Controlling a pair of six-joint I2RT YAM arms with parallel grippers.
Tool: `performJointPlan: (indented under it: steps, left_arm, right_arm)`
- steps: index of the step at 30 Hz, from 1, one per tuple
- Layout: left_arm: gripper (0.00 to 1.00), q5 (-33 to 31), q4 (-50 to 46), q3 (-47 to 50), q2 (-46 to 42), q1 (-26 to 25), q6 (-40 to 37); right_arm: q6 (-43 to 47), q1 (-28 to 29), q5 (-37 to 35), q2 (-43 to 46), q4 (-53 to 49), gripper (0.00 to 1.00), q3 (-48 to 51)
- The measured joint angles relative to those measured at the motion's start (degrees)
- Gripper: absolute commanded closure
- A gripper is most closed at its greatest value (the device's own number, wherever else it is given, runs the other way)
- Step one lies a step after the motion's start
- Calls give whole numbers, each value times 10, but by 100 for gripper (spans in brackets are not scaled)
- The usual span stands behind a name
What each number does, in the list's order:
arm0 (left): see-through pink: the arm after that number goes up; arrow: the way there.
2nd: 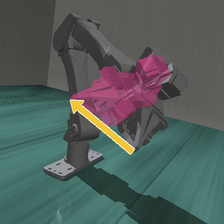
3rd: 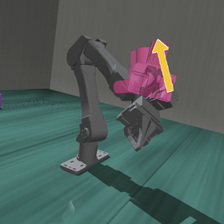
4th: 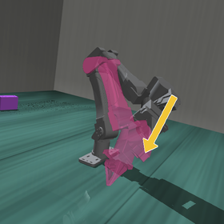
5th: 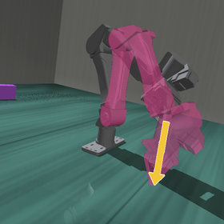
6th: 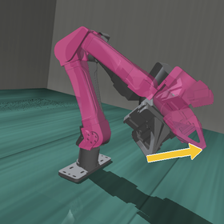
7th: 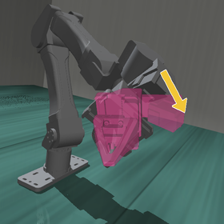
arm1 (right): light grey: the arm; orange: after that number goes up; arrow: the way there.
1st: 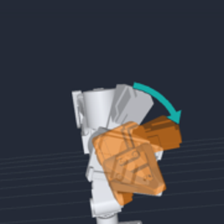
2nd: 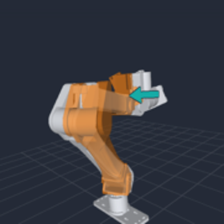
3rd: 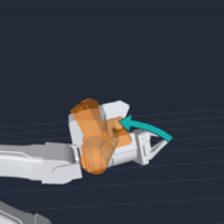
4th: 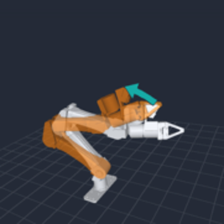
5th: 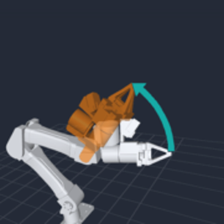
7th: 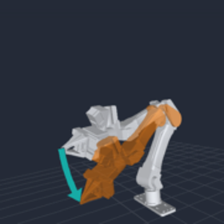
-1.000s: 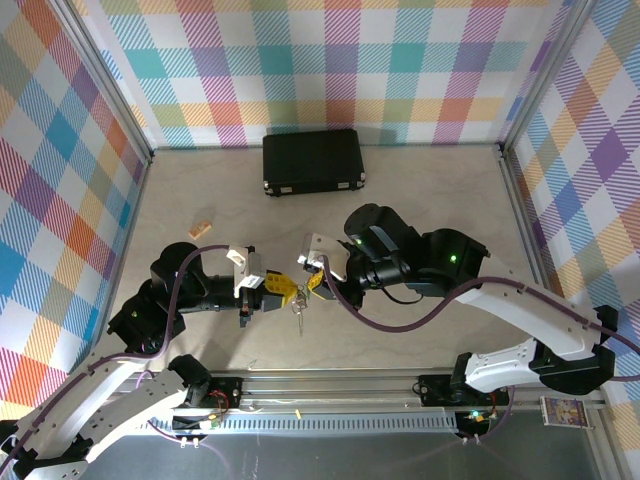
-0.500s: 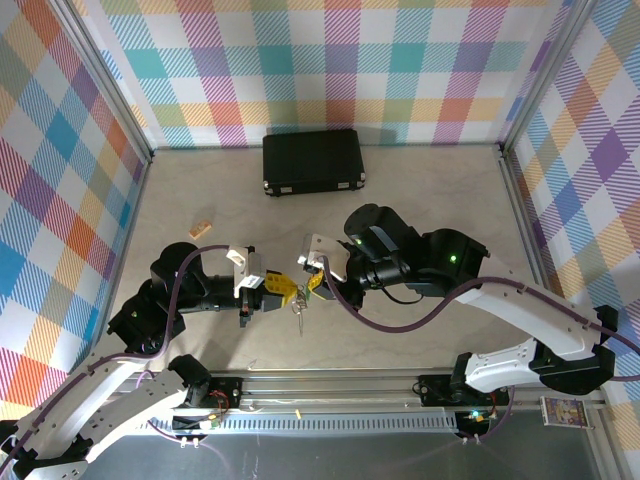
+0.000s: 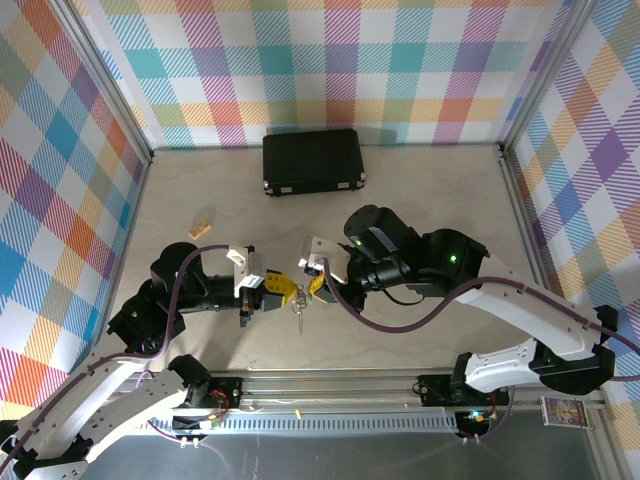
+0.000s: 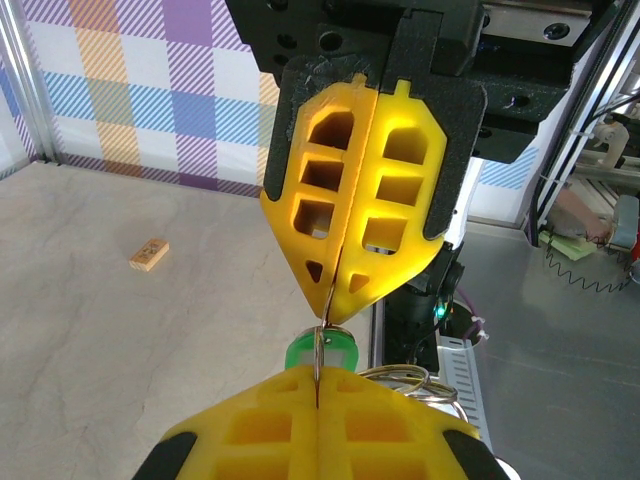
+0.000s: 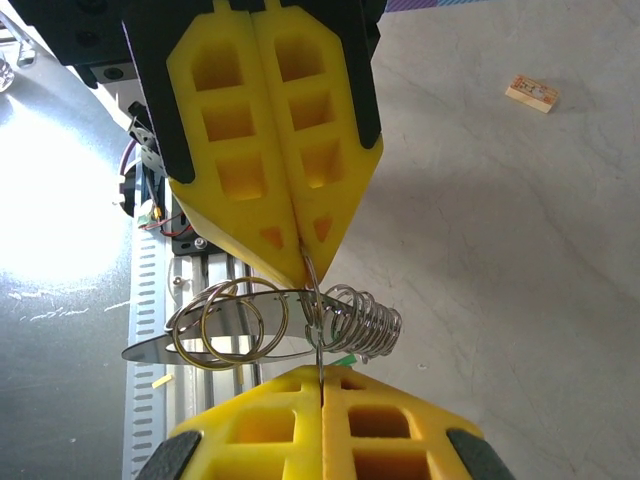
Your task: Put the keys on the keyring
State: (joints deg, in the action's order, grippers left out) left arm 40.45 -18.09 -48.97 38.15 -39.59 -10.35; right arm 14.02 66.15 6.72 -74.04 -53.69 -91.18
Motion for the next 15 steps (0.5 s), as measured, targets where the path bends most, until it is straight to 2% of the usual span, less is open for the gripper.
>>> performJointPlan:
  steps: [15]
  left_arm:
    - [100, 0, 0, 0, 0, 0, 0]
  right_arm:
    - [0, 1, -1, 0, 12, 100, 0]
